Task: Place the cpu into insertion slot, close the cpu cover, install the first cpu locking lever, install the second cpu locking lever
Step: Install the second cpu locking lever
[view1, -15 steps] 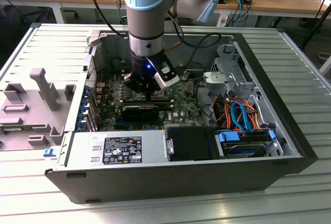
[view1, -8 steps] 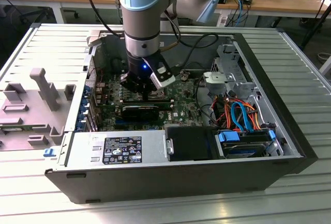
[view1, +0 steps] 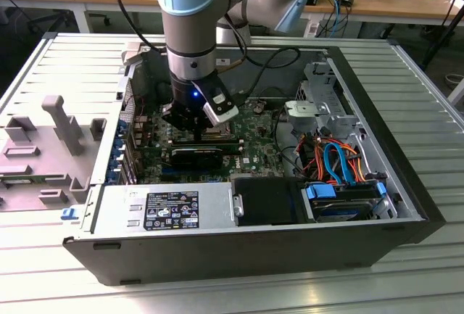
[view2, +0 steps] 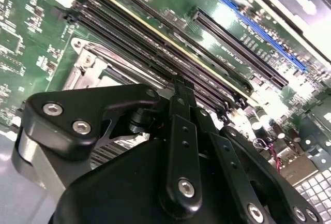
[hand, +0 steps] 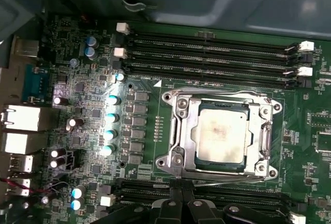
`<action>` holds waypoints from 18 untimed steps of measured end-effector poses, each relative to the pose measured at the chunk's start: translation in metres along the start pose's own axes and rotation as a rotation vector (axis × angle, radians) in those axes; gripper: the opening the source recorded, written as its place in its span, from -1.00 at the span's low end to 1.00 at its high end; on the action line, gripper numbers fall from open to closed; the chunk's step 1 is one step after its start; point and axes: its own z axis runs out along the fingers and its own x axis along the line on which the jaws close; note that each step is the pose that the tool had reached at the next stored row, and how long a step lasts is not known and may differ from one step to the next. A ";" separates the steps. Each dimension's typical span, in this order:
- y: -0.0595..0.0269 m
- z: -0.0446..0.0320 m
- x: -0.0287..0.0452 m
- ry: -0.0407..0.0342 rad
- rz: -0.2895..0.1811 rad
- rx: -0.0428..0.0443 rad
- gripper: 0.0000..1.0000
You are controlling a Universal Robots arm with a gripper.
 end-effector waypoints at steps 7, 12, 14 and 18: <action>0.0009 0.0010 0.0094 -0.0018 -0.009 -0.0193 -0.79; 0.0003 0.0017 0.0116 -0.0081 -0.013 -0.0830 -0.79; -0.0008 0.0021 0.0124 -0.0093 -0.013 -0.0947 -0.79; -0.0054 0.0022 0.0133 -0.0096 -0.014 -0.0990 -0.79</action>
